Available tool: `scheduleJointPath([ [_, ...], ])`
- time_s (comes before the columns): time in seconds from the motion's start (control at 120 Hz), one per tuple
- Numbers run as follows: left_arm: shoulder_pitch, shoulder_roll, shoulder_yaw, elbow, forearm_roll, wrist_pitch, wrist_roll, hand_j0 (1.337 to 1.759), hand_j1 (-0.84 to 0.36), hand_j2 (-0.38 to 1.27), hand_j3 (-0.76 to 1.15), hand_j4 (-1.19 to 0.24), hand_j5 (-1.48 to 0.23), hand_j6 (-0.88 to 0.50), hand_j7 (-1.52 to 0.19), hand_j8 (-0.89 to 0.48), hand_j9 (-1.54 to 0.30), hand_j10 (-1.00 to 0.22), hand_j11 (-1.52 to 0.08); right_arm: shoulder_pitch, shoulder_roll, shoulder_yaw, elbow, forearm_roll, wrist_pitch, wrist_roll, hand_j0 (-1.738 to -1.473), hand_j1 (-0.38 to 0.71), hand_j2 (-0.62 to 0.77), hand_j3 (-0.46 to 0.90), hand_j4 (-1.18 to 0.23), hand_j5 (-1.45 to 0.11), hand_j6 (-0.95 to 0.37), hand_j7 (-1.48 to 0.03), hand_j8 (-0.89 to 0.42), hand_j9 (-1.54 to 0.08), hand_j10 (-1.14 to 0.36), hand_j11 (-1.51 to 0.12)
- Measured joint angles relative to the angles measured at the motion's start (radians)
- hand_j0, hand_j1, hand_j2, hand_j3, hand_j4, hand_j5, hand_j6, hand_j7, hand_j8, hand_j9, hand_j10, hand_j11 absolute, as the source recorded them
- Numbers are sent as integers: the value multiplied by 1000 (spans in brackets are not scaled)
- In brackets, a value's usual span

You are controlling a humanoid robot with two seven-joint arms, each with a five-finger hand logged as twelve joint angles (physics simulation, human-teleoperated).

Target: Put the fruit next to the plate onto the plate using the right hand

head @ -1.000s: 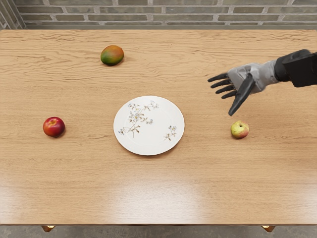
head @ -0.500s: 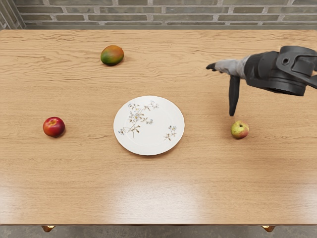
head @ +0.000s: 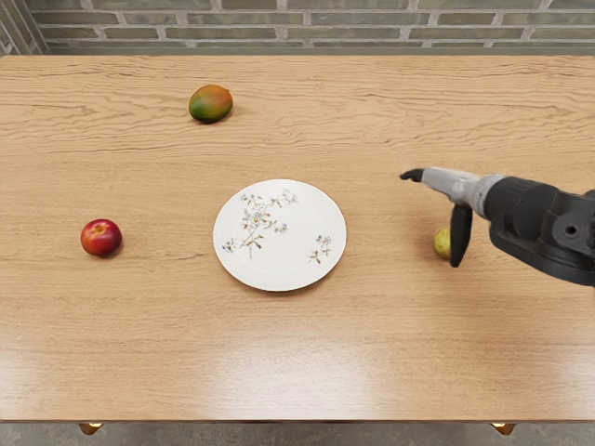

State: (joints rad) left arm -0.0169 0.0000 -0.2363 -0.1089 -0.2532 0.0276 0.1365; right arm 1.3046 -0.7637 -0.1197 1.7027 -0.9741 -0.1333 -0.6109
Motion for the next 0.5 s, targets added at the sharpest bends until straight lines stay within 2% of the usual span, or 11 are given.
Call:
scheduleJointPath([
  [0.15,0,0,0,0,0,0,0,1658,349,0,0,0,0,-1,0,-1,0,0,0,-56,-3,-6,-4,-60,-96,0,-1658,-229,-18,0,-105,-132,-107,-131,-106,-132,-104,-132],
  [0.5,0,0,0,-1,-1,0,0,1658,349,0,0,-1,0,-1,0,-1,0,0,0,-184,14,-7,-103,-142,-213,0,-1658,-167,-28,0,-158,-201,-160,-200,-159,-200,-157,-200],
])
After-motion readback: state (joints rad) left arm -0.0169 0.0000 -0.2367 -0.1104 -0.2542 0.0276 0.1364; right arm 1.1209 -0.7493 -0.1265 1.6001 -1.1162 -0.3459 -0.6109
